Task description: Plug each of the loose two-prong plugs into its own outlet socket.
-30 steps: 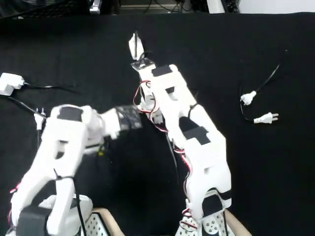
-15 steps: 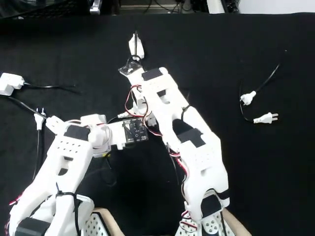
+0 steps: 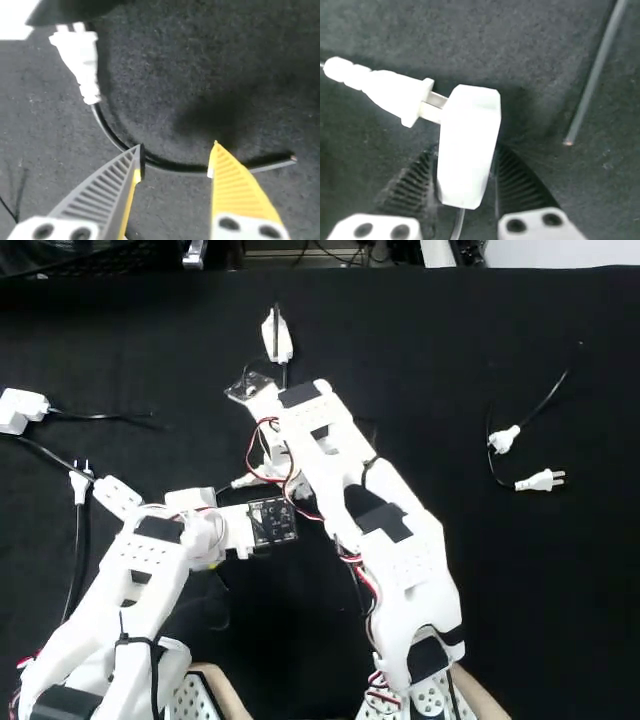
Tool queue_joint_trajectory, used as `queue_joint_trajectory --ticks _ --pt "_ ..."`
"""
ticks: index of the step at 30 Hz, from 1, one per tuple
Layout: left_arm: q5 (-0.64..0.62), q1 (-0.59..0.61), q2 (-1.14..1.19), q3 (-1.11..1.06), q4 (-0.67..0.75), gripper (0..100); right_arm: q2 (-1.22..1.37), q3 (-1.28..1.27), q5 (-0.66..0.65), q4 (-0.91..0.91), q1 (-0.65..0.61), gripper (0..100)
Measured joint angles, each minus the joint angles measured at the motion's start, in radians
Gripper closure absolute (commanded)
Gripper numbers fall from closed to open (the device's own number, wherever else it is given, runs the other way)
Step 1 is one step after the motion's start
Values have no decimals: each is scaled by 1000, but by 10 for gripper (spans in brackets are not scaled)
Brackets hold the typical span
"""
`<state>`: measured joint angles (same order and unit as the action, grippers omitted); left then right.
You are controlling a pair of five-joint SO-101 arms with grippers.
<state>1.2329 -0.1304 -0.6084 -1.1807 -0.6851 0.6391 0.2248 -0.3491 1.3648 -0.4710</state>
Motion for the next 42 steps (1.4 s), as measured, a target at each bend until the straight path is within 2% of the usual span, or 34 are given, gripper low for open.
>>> queue_joint_trajectory --ticks 5,8,13,22,30,37,42 --pt "-49 -32 0 -43 109 972 0 3 -11 58 -2 985" --pt "-112 -38 0 -54 170 942 0 3 -11 78 15 985" --pt "-186 -43 0 -54 195 958 0 2 -35 92 35 985" --pt "-204 -74 0 -52 196 954 0 2 -95 175 38 985" --pt "-206 -109 0 -49 123 952 0 -5 -150 209 81 985" --pt "-206 -14 0 -49 121 952 5 -6 -150 227 186 972" --pt "-206 89 0 -49 121 952 20 -18 -150 227 183 848"
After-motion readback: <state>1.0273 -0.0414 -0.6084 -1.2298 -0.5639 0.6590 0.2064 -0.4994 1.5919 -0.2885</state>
